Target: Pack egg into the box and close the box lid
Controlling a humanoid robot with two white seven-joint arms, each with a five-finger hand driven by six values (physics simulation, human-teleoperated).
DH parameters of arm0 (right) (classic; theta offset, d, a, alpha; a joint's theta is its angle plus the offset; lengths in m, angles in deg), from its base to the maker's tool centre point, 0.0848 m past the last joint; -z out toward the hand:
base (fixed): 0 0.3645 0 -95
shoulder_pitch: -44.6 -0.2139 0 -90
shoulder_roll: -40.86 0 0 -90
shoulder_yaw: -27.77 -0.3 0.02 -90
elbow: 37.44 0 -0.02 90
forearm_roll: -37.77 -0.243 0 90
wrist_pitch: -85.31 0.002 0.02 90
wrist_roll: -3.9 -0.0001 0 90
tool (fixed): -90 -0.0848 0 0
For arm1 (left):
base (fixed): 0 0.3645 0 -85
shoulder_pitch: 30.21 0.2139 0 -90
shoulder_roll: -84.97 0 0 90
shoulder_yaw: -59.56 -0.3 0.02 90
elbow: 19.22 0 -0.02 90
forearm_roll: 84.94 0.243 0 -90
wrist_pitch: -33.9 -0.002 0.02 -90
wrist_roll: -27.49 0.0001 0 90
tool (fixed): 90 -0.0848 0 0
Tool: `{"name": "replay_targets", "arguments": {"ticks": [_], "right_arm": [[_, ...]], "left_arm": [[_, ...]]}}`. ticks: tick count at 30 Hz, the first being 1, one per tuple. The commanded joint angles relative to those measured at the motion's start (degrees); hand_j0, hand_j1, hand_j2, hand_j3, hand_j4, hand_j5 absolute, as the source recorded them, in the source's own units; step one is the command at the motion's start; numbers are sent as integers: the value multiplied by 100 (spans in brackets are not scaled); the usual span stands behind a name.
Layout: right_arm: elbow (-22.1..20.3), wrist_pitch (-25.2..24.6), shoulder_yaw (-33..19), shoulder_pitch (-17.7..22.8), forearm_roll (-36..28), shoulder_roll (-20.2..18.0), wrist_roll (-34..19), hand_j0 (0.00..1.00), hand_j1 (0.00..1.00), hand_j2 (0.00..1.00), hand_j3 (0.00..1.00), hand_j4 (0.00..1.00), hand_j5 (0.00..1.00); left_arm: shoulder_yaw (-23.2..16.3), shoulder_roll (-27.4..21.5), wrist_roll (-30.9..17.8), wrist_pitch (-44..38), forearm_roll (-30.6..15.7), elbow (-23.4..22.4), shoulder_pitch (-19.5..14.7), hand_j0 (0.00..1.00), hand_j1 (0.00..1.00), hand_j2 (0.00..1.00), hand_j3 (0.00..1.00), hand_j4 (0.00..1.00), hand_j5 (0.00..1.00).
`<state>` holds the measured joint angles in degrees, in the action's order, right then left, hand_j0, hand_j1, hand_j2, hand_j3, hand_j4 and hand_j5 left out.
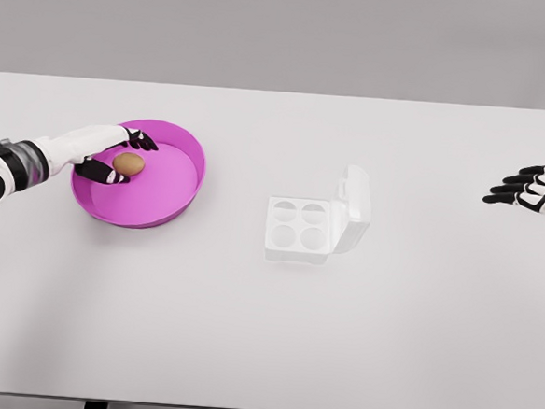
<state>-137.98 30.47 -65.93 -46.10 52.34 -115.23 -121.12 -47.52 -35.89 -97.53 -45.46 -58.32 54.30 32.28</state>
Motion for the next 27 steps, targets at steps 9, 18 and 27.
{"name": "replay_targets", "arguments": {"ticks": [9, 18, 27], "right_arm": [[-1, -16, 10, 9, -34, -10, 3, 100, 100, 100, 100, 100, 100], [-1, -16, 10, 0, -34, -54, 3, 100, 100, 100, 100, 100, 100], [-1, -16, 10, 0, -34, -54, 3, 100, 100, 100, 100, 100, 100]], "left_arm": [[21, 0, 2, 0, -16, -4, 9, 71, 71, 71, 71, 71, 71], [57, 0, 2, 0, -25, -65, 26, 70, 70, 70, 70, 70, 70], [48, 9, 2, -9, -25, -153, 26, 70, 70, 70, 70, 70, 70]]}}
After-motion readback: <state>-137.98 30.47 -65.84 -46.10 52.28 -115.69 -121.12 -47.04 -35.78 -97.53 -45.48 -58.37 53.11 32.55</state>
